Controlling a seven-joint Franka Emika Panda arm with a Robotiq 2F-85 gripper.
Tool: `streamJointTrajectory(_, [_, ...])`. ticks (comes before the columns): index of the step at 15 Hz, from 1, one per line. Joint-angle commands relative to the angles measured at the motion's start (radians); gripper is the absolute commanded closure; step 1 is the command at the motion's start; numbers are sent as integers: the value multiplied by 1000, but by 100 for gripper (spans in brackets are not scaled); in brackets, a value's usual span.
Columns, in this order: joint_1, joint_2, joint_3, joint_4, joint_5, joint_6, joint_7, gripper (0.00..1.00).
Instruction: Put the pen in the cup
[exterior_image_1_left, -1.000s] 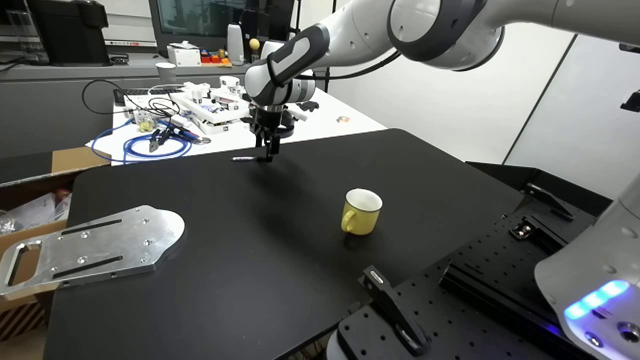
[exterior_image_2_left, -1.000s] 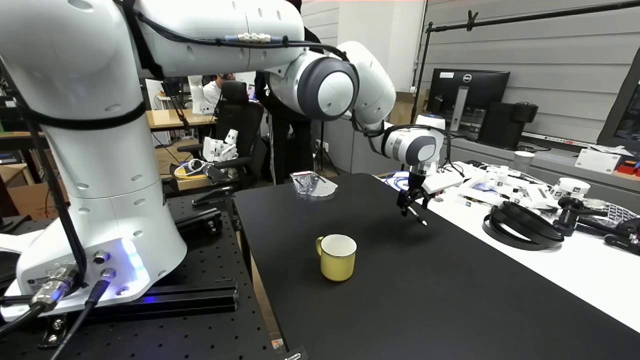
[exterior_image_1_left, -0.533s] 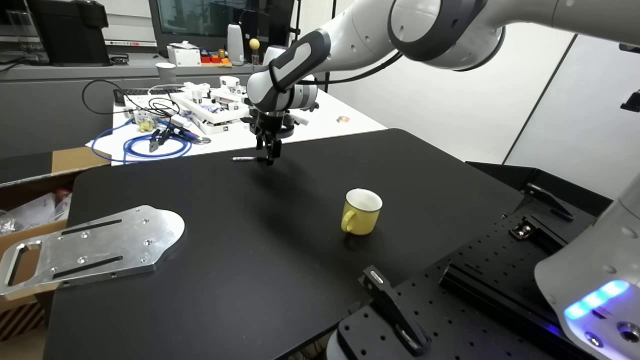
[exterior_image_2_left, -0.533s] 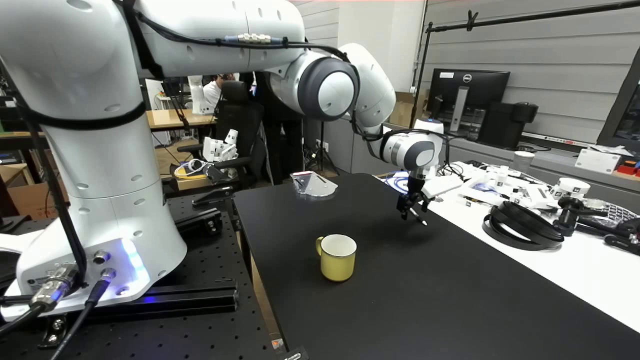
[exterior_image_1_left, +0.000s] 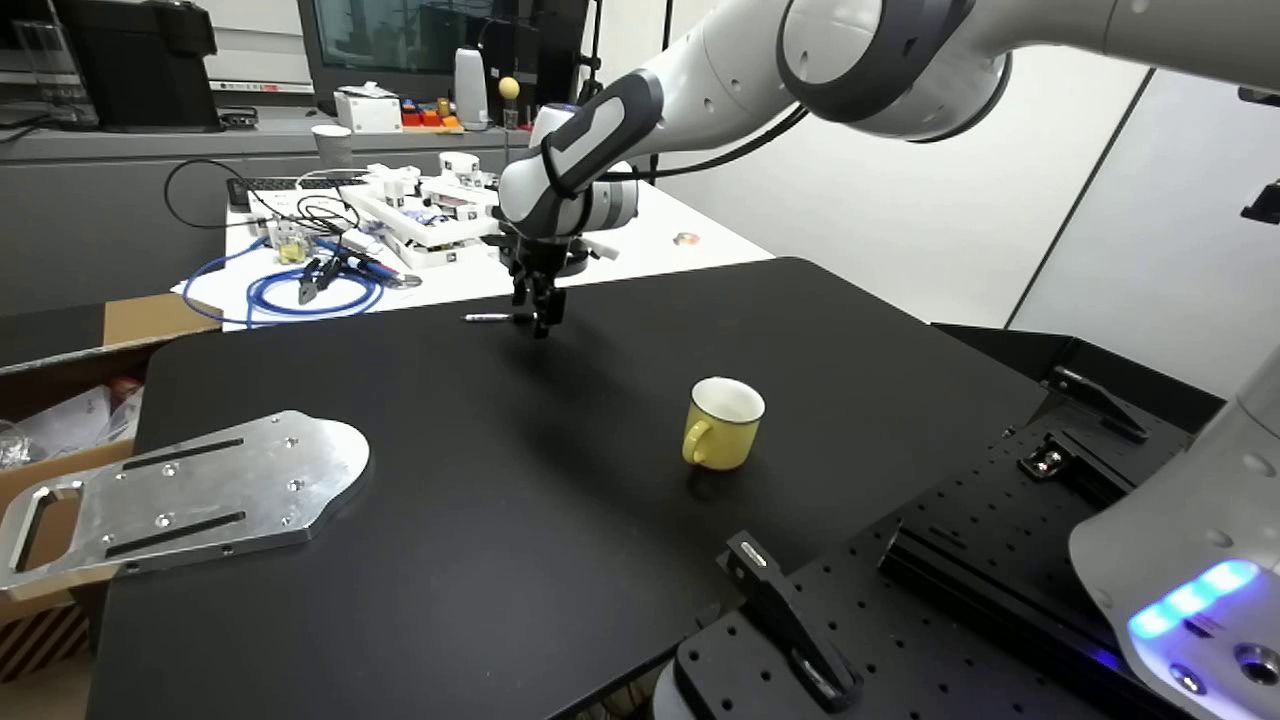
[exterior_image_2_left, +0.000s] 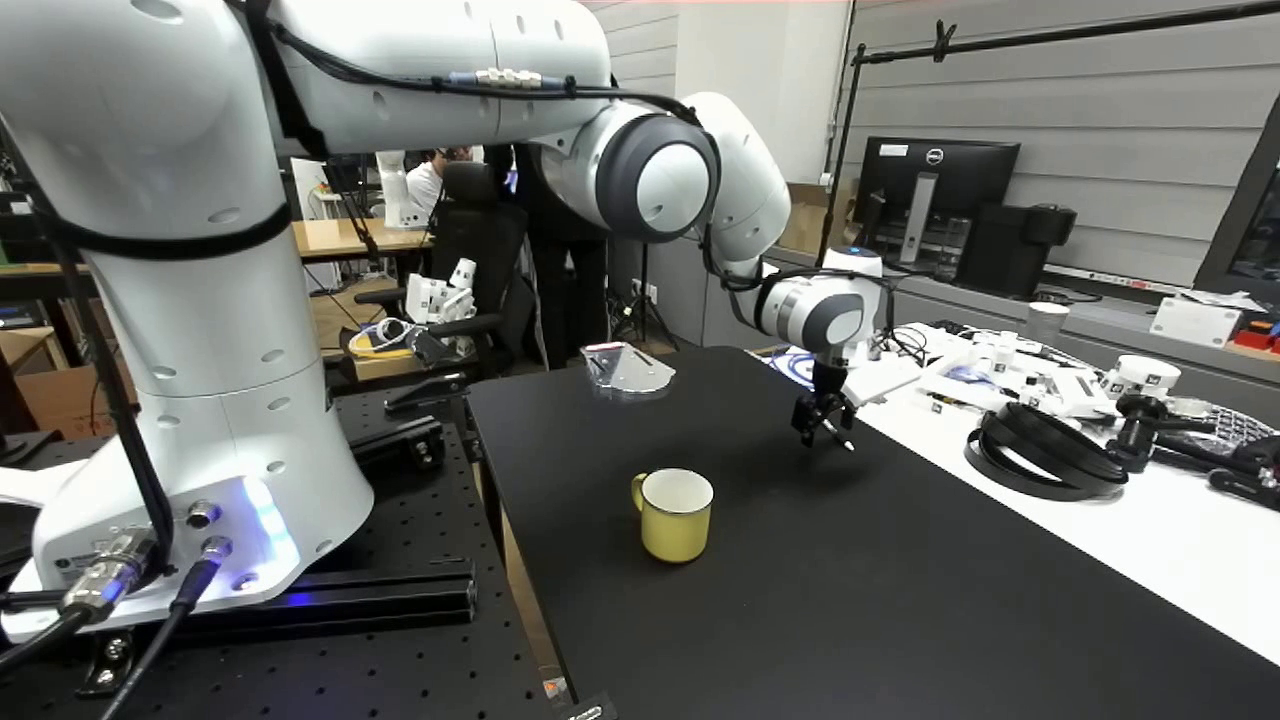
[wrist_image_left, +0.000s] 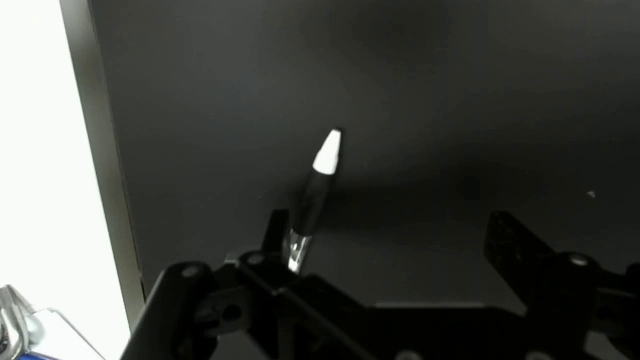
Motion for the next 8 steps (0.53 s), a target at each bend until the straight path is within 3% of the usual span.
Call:
streamJointTrajectory(1, [-17,0,19,-22,0,28,-19,0])
streamJointTrajectory(8, [-18,0,18,-56,-7,79,-26,0])
